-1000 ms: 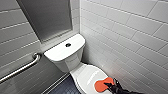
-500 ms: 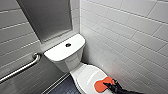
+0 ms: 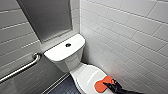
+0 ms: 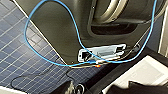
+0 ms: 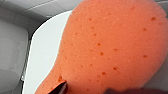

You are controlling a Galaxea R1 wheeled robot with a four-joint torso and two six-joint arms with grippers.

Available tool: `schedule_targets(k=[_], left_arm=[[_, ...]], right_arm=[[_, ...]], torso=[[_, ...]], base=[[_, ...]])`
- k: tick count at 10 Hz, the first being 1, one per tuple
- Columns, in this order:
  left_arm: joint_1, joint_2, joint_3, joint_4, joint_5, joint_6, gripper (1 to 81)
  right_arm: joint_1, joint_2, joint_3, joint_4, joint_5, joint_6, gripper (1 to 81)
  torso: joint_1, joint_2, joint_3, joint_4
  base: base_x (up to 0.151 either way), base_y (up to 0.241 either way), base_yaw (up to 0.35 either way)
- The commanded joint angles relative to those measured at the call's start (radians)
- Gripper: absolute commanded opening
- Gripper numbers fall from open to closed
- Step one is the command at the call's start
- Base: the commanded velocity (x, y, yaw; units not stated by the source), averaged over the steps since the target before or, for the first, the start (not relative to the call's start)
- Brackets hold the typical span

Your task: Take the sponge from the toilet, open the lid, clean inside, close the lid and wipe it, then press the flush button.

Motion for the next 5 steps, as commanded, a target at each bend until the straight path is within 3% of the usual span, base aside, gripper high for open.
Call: schedule_targets(k=[1, 3, 5], left_arm=[[0.044, 0.005, 0.012, -0.01, 0.091, -0.001, 81.1], [0.046, 0.01, 0.012, -0.008, 0.088, 0.0, 81.1], [0.041, 0.015, 0.017, -0.001, 0.08, 0.003, 81.1]], right_arm=[[0.07, -0.026, -0.025, 0.0, -0.072, -0.008, 1.0], [0.079, -0.071, 0.03, -0.004, -0.071, 0.005, 1.0], [0.114, -0.202, 0.232, -0.001, -0.066, 0.012, 1.0]], torso=[[0.0, 0.0, 0.0, 0.0], [0.0, 0.0, 0.0, 0.0], [0.0, 0.0, 0.0, 0.0]], base=[[0.0, 0.0, 0.0], [0.0, 0.0, 0.0], [0.0, 0.0, 0.0]])
